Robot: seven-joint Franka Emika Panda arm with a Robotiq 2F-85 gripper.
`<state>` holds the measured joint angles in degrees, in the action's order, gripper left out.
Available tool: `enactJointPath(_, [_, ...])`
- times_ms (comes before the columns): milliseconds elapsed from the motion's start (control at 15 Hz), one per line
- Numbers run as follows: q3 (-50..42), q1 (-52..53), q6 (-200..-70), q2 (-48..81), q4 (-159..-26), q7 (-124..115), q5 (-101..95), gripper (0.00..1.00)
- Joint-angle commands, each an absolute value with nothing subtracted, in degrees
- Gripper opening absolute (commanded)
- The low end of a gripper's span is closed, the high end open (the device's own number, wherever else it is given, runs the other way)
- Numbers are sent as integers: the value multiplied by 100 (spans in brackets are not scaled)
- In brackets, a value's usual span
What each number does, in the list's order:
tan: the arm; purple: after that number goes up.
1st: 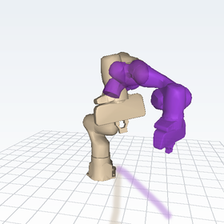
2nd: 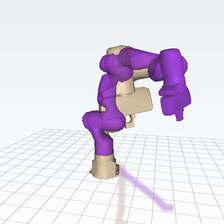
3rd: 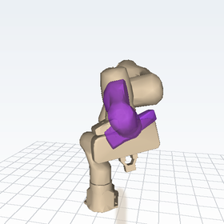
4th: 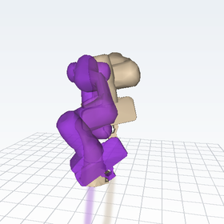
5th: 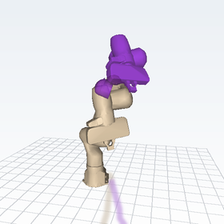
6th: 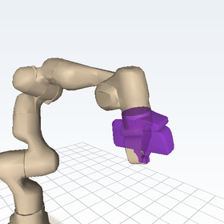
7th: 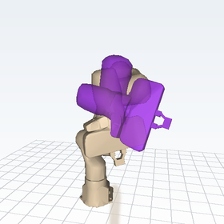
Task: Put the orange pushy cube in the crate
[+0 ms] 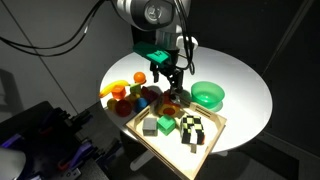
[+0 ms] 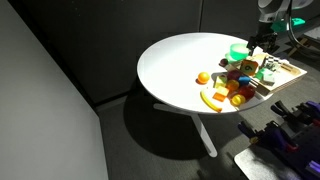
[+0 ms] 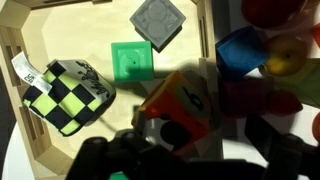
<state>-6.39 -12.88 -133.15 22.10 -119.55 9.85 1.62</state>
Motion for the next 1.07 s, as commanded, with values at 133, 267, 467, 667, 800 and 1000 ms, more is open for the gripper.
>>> enactJointPath(133, [-635,-1141,-13264,1799,-12024,1121,29,100])
enactJointPath(267, [-603,-1088,-13225,1751,-12006,1235,3,100])
enactJointPath(467, [-543,-1030,-13187,1712,-11998,1445,6,100])
enactJointPath(667, [-500,-975,-13185,1690,-12008,1598,-25,100])
enactJointPath(800, [-462,-980,-13011,1703,-11951,1716,5,100])
enactJointPath(1000, [-464,-967,-13158,1820,-11947,1588,59,100])
